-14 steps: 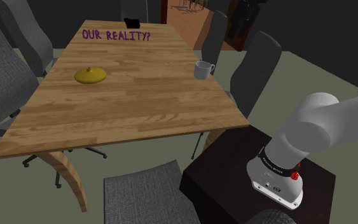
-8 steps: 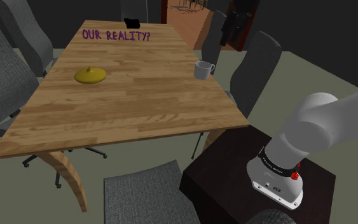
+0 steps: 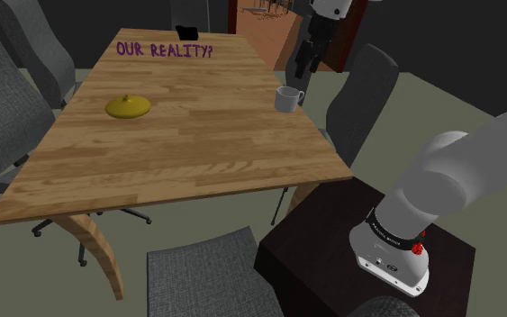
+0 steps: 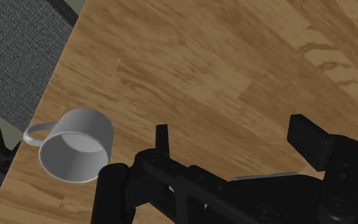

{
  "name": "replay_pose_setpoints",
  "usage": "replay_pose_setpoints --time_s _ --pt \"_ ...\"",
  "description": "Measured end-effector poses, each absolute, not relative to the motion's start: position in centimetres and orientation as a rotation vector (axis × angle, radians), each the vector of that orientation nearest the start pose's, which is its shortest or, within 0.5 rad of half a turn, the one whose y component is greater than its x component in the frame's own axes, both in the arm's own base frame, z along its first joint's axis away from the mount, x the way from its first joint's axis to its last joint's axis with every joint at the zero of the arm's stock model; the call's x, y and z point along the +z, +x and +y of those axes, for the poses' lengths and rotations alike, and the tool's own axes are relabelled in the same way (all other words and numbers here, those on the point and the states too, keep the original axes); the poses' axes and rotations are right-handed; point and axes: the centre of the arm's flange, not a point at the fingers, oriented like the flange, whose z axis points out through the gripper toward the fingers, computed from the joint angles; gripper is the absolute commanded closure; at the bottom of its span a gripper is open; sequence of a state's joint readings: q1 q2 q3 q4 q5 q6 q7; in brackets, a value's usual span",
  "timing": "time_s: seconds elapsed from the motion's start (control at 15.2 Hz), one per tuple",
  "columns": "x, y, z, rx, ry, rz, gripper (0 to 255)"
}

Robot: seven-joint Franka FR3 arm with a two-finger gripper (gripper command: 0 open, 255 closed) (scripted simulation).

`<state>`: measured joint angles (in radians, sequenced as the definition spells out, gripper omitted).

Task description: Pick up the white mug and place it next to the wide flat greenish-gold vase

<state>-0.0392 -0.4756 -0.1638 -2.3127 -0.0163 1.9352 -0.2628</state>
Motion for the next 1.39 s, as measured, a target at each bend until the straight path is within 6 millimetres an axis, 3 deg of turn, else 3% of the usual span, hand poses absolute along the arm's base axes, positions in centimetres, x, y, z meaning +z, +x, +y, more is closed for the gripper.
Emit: replay_pose_setpoints --time_s 1.06,1.39 --pt "39.8 54.4 -18.8 -0.110 -3.181 -0.151 0" --pt "36.9 56.5 -20.1 -0.101 -3.194 -0.157 0"
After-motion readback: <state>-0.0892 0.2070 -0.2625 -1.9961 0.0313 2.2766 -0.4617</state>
